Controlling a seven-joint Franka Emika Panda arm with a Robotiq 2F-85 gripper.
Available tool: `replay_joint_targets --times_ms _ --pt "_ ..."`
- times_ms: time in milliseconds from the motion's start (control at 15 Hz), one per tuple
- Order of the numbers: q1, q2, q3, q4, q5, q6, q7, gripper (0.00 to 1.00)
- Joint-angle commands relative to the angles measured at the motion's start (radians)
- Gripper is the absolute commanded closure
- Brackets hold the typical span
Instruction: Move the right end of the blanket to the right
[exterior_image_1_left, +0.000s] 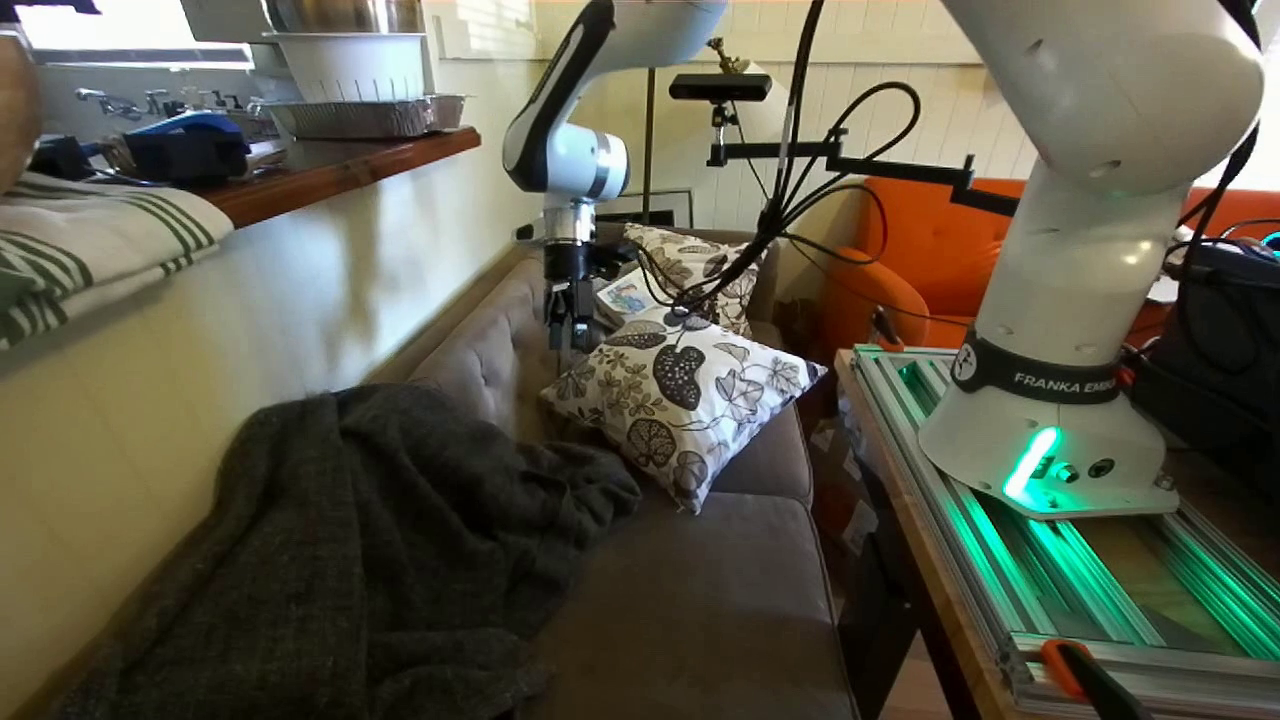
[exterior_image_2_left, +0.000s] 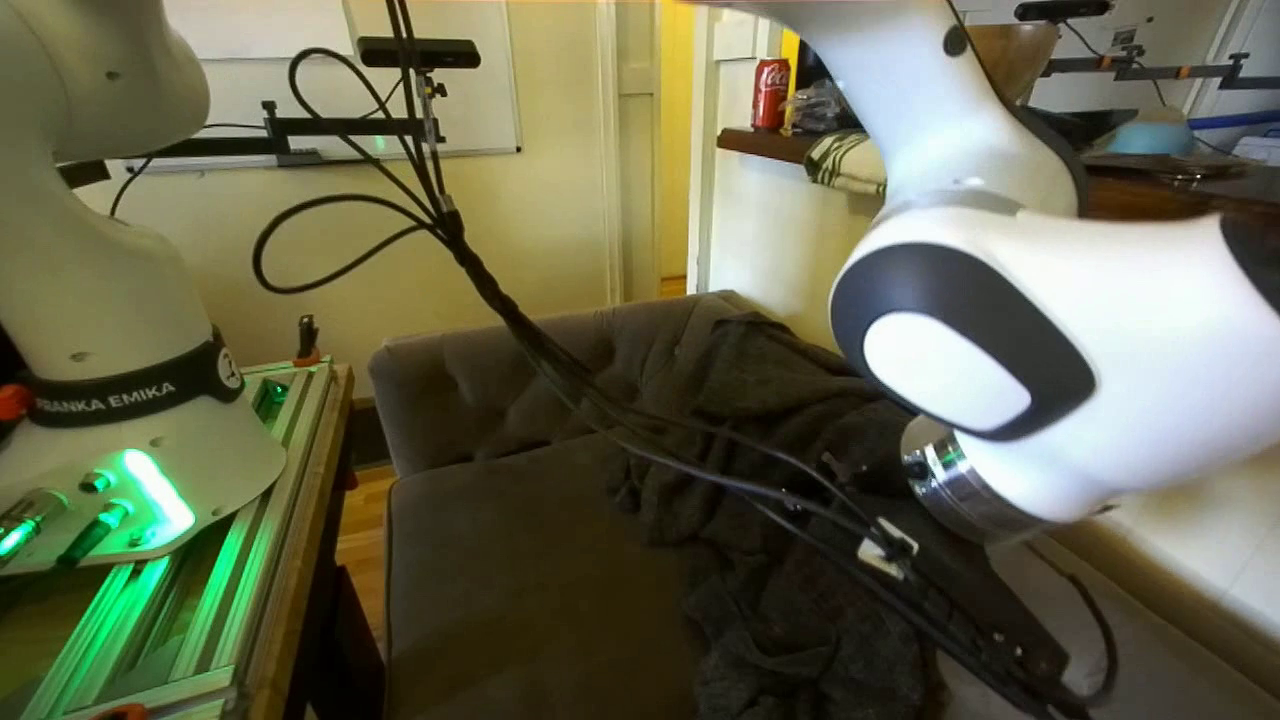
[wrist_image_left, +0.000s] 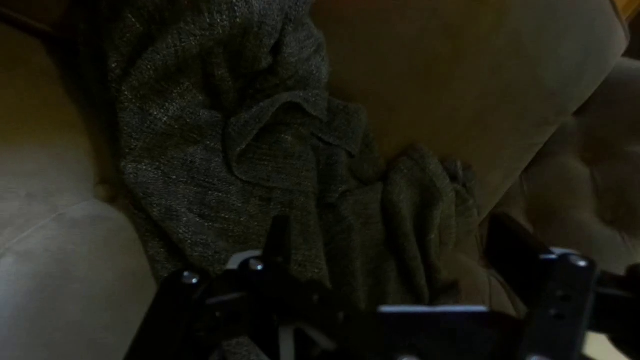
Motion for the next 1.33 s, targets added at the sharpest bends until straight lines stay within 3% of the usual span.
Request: replay_joint_targets --times_ms 0,267,333,667,867,1267 --pt "-0.093 0.189 0.070 0.200 0.096 -0.033 -0.034 0.00" --pt "-0.106 0.357 0.117 0.359 0.060 -0.083 0.007 0.00" --pt "-0.112 0.261 0.107 0.235 0.065 -0.019 -0.014 0.00" --pt "-0.107 0.350 0.120 0.330 0.061 -0.050 -0.006 0.00" --pt "-0.091 0.408 0.133 0.380 0.067 0.007 -0.003 0.00" --pt "-0.115 0.523 0.199 0.451 0.100 0.257 0.000 0.00"
